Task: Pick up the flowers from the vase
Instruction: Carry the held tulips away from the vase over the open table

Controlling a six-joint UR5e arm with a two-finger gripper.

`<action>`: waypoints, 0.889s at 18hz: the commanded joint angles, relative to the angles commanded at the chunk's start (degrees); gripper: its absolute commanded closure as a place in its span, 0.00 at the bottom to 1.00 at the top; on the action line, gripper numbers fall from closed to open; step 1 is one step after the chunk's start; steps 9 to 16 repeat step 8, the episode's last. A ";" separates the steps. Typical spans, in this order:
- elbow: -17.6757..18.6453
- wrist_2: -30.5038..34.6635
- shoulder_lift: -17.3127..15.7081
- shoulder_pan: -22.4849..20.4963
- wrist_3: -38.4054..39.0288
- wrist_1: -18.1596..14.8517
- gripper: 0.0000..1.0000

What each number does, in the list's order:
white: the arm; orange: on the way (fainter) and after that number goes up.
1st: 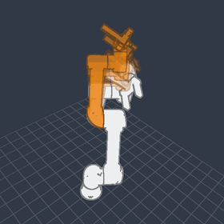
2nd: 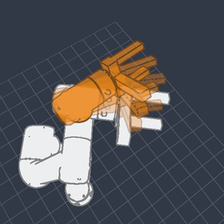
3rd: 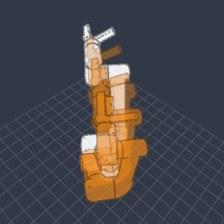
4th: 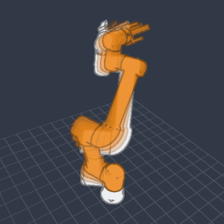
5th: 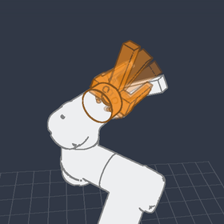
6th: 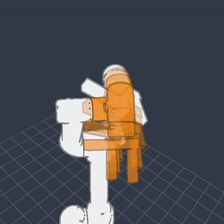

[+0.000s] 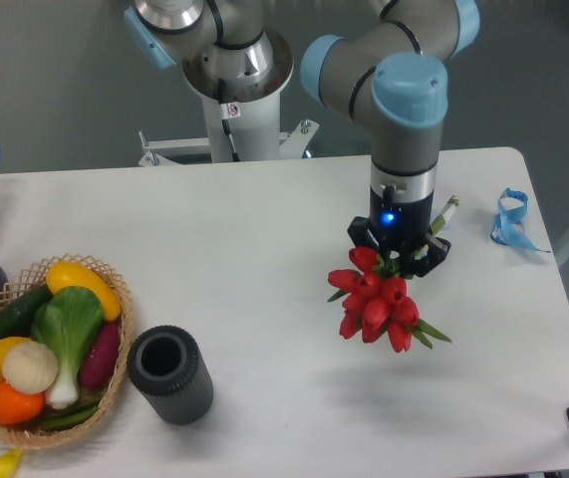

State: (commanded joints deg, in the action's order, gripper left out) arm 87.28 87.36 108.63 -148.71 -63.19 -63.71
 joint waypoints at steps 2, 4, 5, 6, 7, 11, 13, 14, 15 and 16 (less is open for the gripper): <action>0.25 0.44 0.00 0.00 0.00 -0.01 0.73; 0.52 1.40 0.35 0.44 0.09 -0.01 0.73; 0.61 1.93 0.62 0.61 0.09 0.08 0.73; 0.61 2.20 0.88 1.23 0.26 0.25 0.73; 0.61 2.20 1.23 1.32 0.35 0.25 0.74; 0.70 2.20 1.32 1.32 0.61 0.25 0.74; 0.70 2.20 1.32 1.32 0.61 0.25 0.74; 0.70 2.20 1.32 1.32 0.61 0.25 0.74; 0.70 2.20 1.32 1.32 0.61 0.25 0.74; 0.70 2.20 1.32 1.32 0.61 0.25 0.74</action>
